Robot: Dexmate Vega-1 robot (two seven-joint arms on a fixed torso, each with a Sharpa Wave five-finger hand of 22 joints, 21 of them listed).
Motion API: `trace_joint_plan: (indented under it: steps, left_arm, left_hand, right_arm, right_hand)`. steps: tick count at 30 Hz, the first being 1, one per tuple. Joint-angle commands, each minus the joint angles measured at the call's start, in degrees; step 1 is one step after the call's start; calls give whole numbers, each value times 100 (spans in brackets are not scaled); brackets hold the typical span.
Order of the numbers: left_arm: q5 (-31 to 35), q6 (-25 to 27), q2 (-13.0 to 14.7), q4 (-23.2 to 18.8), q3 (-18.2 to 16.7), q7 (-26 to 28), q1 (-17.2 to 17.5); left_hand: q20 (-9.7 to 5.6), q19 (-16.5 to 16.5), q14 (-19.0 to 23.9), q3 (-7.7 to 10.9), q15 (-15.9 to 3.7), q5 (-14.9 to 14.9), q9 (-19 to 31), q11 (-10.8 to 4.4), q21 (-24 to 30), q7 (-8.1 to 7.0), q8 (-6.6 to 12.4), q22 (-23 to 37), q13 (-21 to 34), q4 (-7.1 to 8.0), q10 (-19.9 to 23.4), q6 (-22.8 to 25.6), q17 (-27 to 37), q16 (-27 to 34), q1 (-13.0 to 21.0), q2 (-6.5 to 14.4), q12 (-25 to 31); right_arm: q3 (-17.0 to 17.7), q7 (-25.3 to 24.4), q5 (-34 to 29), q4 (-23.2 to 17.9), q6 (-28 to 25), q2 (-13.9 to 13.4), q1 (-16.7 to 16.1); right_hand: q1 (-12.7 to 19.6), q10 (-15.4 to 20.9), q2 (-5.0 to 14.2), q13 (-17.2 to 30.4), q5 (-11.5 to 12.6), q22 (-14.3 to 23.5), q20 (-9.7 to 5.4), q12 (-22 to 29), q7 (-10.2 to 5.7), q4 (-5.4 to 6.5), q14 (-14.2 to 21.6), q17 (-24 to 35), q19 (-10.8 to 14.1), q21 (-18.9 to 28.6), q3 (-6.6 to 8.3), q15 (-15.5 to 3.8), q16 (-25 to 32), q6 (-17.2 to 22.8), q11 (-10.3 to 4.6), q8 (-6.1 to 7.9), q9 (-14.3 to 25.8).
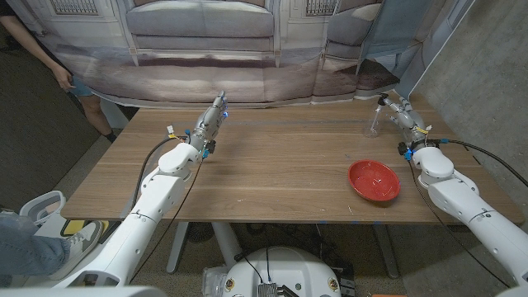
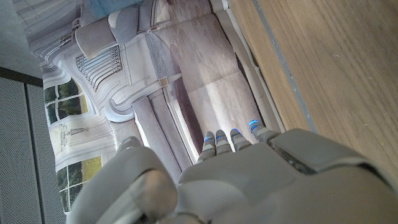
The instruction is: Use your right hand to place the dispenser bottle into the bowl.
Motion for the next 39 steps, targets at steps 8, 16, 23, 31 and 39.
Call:
trace_joint_plan:
  steps: [8,16,23,31,39]
  left_arm:
    - [15,155,61,-250,-27,110,121]
    - [29,207,72,-340,-15,153,146]
    - [42,246,89,-435,-11,189,178]
    - [26,274,104,-538,-44,246,262]
    - [11,288,128,-594,-74,275,333]
  left_hand:
    - [27,-12,9,-54,12,14,18,-19,-9,-19,-2,17,21,8,10,11,7,5,39,3,29]
    - [29,-13,11,-67,10,14,19,-15,-10,-20,-2,17,21,11,9,18,7,5,36,5,26]
    - [29,-13,8,-77,10,13,19,-8,-10,-21,-1,17,22,13,6,24,8,4,36,10,24]
    - [30,-14,13,-86,16,12,19,-16,-11,-18,-1,17,22,15,10,29,8,5,37,15,24]
    - [31,-14,13,-98,16,12,19,-20,-11,-24,-4,18,22,16,9,28,8,5,38,20,23]
  right_arm:
    - [-236,-101,-186,129,-213,1,269]
    - [-269,-120,-189,282,-61,82,330]
    - [-295,-119,-220,414,103,117,368]
    - [-383,-156,-307,560,206,192,453]
    - [-492,-111,-332,771,279,303,615]
  right_hand:
    - [195,-512,2,29,142,9,4,-55,91,20,-308,13,-163,4,-179,45,-10,-711,59,-58,45]
    - [212,-529,8,30,158,8,2,-35,99,25,-304,13,-131,23,-200,44,5,-698,77,-20,47]
    - [221,-533,15,31,169,9,12,-20,94,33,-302,13,-146,20,-216,30,14,-682,79,5,48]
    - [250,-664,37,37,209,10,23,-23,80,52,-544,14,-324,-24,-263,88,-38,-678,105,45,51]
    - [259,-697,47,39,224,10,28,-13,78,60,-562,14,-344,-17,-282,78,-22,-677,100,57,52]
